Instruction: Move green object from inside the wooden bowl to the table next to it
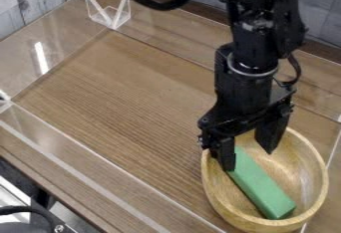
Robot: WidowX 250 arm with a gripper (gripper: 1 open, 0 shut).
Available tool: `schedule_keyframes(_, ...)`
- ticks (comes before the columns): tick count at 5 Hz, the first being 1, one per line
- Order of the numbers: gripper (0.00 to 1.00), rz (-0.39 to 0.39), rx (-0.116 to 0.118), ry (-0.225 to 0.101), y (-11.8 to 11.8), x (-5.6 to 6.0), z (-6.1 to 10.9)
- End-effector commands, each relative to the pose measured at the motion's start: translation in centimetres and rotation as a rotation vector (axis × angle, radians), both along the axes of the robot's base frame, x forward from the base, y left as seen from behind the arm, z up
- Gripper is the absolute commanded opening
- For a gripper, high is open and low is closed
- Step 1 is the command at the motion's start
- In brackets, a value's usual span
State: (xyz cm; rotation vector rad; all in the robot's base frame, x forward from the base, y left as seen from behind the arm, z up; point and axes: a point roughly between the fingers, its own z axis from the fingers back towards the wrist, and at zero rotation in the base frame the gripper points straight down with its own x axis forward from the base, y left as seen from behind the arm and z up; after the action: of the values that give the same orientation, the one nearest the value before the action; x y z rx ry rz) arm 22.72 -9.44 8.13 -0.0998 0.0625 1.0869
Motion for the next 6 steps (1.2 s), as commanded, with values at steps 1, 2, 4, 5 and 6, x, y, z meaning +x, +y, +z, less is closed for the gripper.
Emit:
schedule_keyframes(1,1.0,0.043,-0.005,-0.048,-0.6,0.6,1.0)
schedule_keyframes(2,1.0,0.009,0.003,-0.041,-0.8,0.3,0.2)
schedule_keyframes(4,1.0,-0.07,0.012,-0.036,-0.8,-0.8,-0.8)
schedule_keyframes(5,1.0,-0.11,0.006,-0.039,-0.8,-1.2,-0.3)
schedule_keyframes(6,1.0,-0.155,0.002,-0.039,-0.8,-1.1,0.5)
